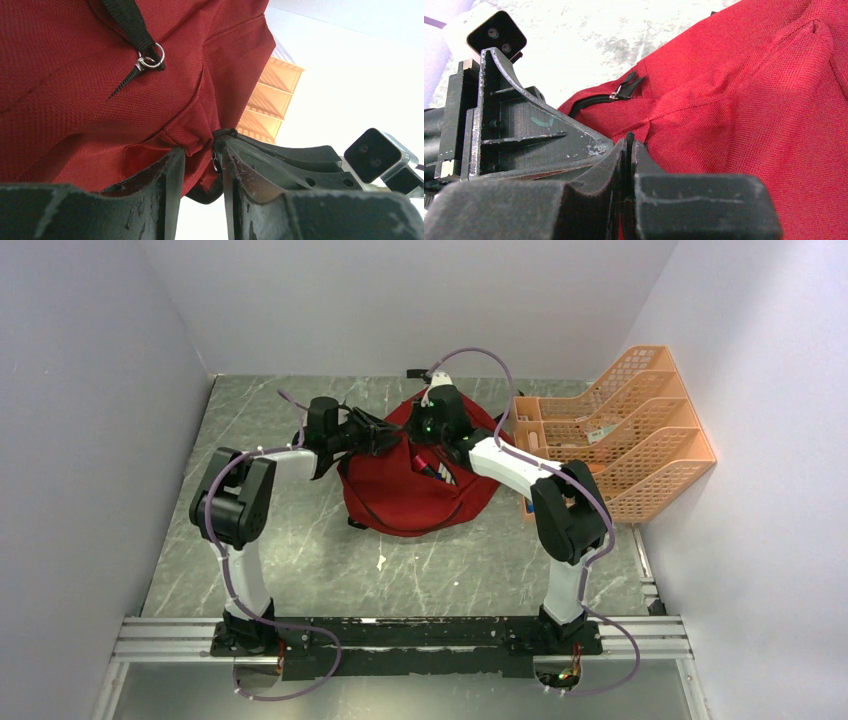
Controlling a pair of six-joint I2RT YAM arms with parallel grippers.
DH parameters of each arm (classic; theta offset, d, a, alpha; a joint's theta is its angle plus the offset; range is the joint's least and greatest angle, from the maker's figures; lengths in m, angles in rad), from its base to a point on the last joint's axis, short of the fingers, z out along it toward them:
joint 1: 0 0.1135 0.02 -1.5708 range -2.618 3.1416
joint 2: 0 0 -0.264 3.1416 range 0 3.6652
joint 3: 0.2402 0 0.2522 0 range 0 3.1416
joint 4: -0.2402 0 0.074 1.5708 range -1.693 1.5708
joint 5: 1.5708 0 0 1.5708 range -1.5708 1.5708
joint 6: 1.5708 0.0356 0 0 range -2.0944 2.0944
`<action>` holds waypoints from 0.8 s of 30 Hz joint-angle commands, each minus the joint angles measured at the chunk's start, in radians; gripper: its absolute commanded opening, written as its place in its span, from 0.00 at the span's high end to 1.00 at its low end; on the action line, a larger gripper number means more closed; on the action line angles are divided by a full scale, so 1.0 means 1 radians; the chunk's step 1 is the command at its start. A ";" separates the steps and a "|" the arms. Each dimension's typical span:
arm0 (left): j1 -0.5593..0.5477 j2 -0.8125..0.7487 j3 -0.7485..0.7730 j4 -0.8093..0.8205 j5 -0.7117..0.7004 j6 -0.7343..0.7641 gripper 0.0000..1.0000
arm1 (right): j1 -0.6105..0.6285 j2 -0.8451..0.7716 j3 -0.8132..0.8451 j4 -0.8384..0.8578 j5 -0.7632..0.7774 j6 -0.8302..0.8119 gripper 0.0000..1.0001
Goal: Pack the student bag
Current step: Zip the student bag at the center of the board.
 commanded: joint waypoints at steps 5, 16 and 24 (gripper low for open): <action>-0.017 0.045 0.040 0.027 0.027 0.004 0.62 | 0.003 -0.020 0.006 0.025 -0.052 0.022 1.00; -0.019 0.073 0.026 0.078 0.039 -0.022 0.76 | 0.003 -0.029 -0.013 0.063 -0.105 0.025 1.00; -0.019 0.082 0.021 0.124 0.050 -0.034 0.95 | 0.005 -0.026 -0.012 0.053 -0.101 0.015 1.00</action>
